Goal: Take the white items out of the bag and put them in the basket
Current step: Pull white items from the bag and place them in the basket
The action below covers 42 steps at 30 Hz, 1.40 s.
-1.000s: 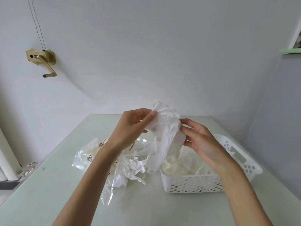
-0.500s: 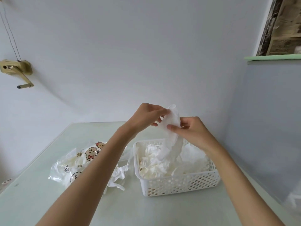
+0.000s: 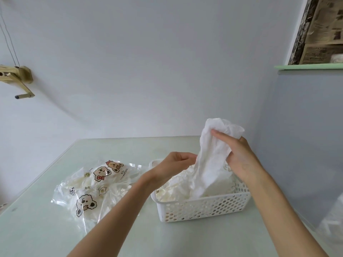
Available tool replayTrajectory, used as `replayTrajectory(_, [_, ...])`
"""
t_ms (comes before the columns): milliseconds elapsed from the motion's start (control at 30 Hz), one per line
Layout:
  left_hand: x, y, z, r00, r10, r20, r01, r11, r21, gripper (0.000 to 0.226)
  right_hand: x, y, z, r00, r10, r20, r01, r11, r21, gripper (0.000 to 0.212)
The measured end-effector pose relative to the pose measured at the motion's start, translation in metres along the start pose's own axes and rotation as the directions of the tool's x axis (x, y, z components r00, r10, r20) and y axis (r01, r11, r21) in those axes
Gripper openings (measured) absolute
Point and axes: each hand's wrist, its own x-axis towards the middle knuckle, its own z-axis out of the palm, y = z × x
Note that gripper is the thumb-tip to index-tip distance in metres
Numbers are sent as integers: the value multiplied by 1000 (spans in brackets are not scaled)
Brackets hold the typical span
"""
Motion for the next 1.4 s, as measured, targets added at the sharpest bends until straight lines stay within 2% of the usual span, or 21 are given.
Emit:
replayTrajectory(67, [0,8,1,999,34,-18,-35,999,-20,36,-1,-8,-4,999,10,48,-12,1000,28,34])
replayTrajectory(167, [1,24,3,997,35,66,-34,999,-30,51,-2,-16,-4,989,21,145,-22,1000,5,32])
replayTrajectory(200, [2,26,3,996,31,83,-32,999,3,51,-2,-18,-4,988,10,154,-10,1000,-3,28])
replayTrajectory(267, [1,29,2,1000,9,29,-12,995,98,50,0,-20,-5,991,-21,132,20,1000,8,27])
replayTrajectory(400, [-1,20,-5,992,80,-94,-67,989,135,21,1,-22,-14,989,0,147,-4,1000,26,30])
replayTrajectory(500, [-8,20,-16,983,127,-129,-113,987,110,29,2,-24,-25,985,30,168,-32,999,8,36])
replayTrajectory(567, [-12,24,-26,984,131,-124,-117,987,111,40,4,-28,-34,982,65,179,-50,995,-87,40])
replayTrajectory(633, [-17,29,-34,989,118,-94,-105,985,134,41,9,-31,-45,962,159,223,-97,960,-264,46])
replayTrajectory(733, [-19,36,-40,996,78,-37,-68,973,220,41,13,-31,-49,869,377,320,-176,841,-511,60])
replayTrajectory(800, [-19,40,-40,999,51,-8,-47,962,268,43,15,-27,-46,807,460,370,-207,807,-552,81])
replayTrajectory(833, [-19,41,-40,999,41,6,-41,959,279,44,16,-24,-44,803,462,376,-229,822,-521,86])
replayTrajectory(900, [-21,41,-39,999,28,34,-37,950,309,47,19,-22,-41,844,408,349,-270,884,-381,76])
replayTrajectory(967, [-24,38,-38,998,27,65,-47,942,332,44,21,-20,-41,896,334,294,-270,933,-237,43])
replayTrajectory(1033, [-28,35,-37,995,47,87,-75,934,349,45,22,-17,-43,917,310,249,-264,943,-203,26])
replayTrajectory(1100, [-30,33,-36,992,73,106,-107,927,359,50,21,-15,-47,916,335,219,-255,910,-325,30])
replayTrajectory(1167, [-30,32,-36,992,71,105,-105,920,378,48,20,-14,-52,922,347,172,-211,823,-527,36])
replayTrajectory(1233, [-27,29,-35,996,36,86,-67,917,393,47,22,-13,-55,949,292,118,-159,768,-621,32])
replayTrajectory(1300, [-24,28,-30,998,-5,68,-18,941,338,45,25,-9,-56,975,207,86,-122,813,-569,32])
replayTrajectory(1400, [-20,23,-23,998,-40,38,32,980,199,43,26,-7,-51,974,162,159,-113,953,-280,24])
